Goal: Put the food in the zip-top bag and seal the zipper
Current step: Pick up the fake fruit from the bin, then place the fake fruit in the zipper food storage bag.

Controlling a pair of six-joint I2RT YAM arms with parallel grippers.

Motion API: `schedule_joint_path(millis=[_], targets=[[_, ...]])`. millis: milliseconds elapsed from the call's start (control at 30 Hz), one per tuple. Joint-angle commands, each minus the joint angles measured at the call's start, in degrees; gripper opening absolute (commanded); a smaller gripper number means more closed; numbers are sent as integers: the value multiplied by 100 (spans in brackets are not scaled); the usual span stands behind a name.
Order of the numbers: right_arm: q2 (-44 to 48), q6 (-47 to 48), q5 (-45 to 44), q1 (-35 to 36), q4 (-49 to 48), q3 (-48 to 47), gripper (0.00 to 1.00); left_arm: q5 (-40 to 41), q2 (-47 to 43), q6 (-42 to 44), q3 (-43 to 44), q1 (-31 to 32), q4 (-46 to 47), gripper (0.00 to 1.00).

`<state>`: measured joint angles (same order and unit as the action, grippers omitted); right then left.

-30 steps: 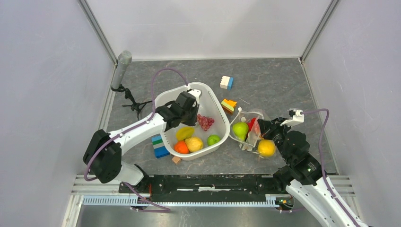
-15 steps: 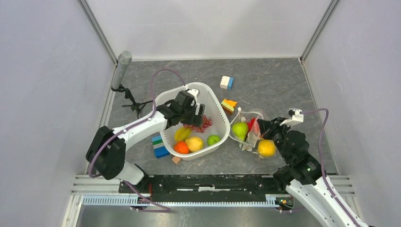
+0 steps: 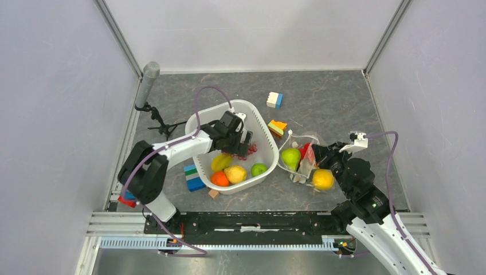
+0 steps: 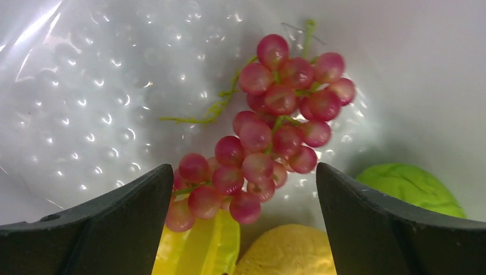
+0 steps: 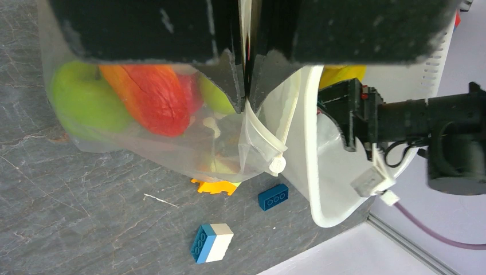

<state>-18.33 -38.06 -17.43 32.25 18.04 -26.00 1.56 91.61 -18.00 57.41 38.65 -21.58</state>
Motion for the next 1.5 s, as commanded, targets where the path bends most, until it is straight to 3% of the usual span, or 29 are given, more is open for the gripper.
schedule_joint_path(millis=[0, 100, 167, 233, 333, 633, 800, 967, 1233, 1467], targets=[[-31, 49, -52, 1, -131, -140, 9, 241, 523, 682, 692, 10, -661, 100], [-75, 74, -36, 1, -96, -186, 9, 166, 575, 763, 634, 11, -637, 97], [-67, 71, -53, 1, -84, -186, 9, 168, 508, 744, 588, 11, -578, 81], [-58, 64, -61, 1, -87, -169, 9, 200, 375, 695, 549, 11, -536, 58], [-48, 50, -54, 1, -86, -169, 9, 236, 121, 649, 517, 9, -496, 42], [-15, 24, -75, 1, -75, -153, 9, 140, -1176, 530, 342, 11, -262, 28], [-47, 15, -28, 1, -130, -136, 9, -129, -1858, 425, 279, 11, -112, 17], [-48, -8, 33, 1, -183, -112, 9, -638, -2269, 256, 389, 11, -96, 12], [-66, -49, 179, 1, -302, -114, 9, -1761, -2344, -498, 445, 156, 561, 11], [-69, -78, 294, 1, -391, -133, 9, -1693, -2099, -819, 672, 893, 1227, 10]])
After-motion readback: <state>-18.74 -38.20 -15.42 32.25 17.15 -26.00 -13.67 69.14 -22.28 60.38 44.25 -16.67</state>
